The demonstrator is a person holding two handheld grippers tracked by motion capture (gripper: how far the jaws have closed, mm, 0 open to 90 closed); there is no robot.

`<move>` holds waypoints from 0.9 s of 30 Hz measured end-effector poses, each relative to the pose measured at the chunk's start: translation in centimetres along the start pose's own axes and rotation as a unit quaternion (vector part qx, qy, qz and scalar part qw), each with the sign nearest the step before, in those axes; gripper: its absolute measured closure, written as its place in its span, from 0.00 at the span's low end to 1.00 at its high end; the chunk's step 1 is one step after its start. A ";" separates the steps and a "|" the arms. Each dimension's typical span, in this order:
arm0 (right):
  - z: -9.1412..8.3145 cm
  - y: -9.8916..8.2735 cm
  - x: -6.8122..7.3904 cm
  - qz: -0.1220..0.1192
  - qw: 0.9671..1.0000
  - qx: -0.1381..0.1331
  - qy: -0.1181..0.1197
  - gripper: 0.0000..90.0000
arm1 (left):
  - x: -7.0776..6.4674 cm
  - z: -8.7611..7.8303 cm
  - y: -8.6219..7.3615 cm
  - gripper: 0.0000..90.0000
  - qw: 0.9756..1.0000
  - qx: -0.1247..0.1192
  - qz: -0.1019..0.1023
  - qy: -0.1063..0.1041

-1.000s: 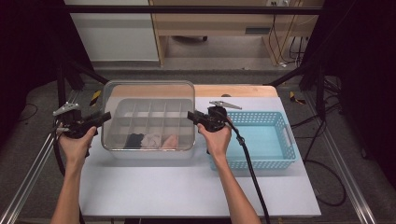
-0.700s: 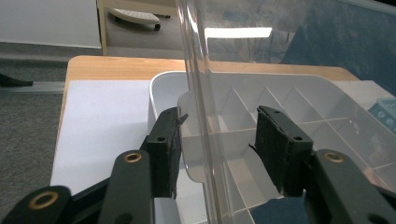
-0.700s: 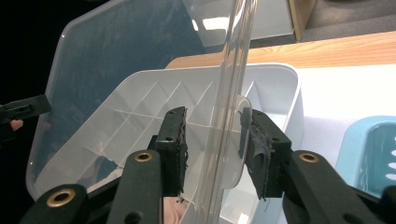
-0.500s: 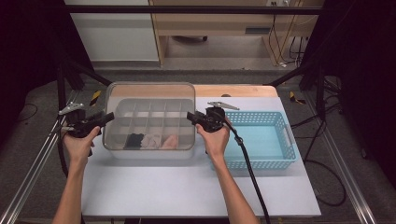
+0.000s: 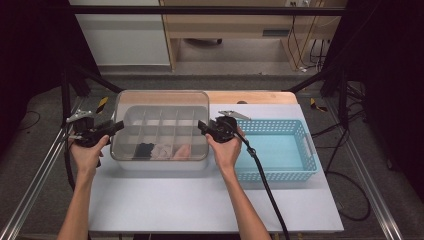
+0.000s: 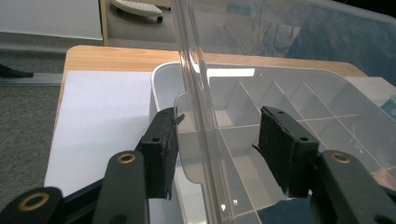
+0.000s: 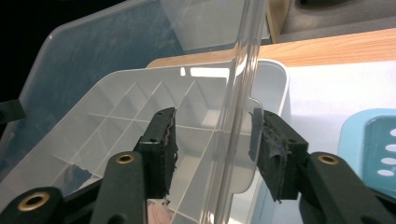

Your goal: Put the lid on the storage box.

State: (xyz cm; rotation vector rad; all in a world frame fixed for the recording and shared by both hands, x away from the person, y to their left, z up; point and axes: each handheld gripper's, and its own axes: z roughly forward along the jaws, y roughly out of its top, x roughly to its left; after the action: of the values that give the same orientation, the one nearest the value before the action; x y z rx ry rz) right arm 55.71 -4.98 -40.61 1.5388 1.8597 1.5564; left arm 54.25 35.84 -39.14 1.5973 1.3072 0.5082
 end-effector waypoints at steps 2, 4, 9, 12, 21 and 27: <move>0.2 -0.1 0.1 0.002 1.000 0.000 -0.005 0.54 | 0.0 0.1 0.0 0.52 1.000 0.000 0.001 0.001; 0.3 -0.2 0.0 0.005 1.000 0.002 -0.007 0.53 | 0.1 0.1 -0.1 0.52 1.000 0.001 0.000 0.001; 0.5 -0.2 0.1 0.006 1.000 0.001 -0.011 0.53 | 0.1 0.2 -0.1 0.52 1.000 0.004 -0.002 0.000; 0.8 -0.4 0.2 0.007 1.000 -0.002 -0.018 0.50 | 0.1 0.4 -0.1 0.52 1.000 0.008 -0.001 0.001; 1.4 -0.8 0.0 0.011 1.000 0.001 -0.024 0.48 | 0.3 0.8 -0.4 0.51 1.000 0.012 -0.007 0.002; 1.8 -1.1 0.0 0.009 1.000 0.001 -0.030 0.45 | 0.5 1.1 -0.6 0.51 1.000 0.017 -0.009 0.003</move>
State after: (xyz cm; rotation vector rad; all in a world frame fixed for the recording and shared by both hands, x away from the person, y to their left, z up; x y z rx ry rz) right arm 56.45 -3.85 -42.16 1.5880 1.8202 1.4996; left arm 55.01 35.78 -40.22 1.6112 1.3403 0.4817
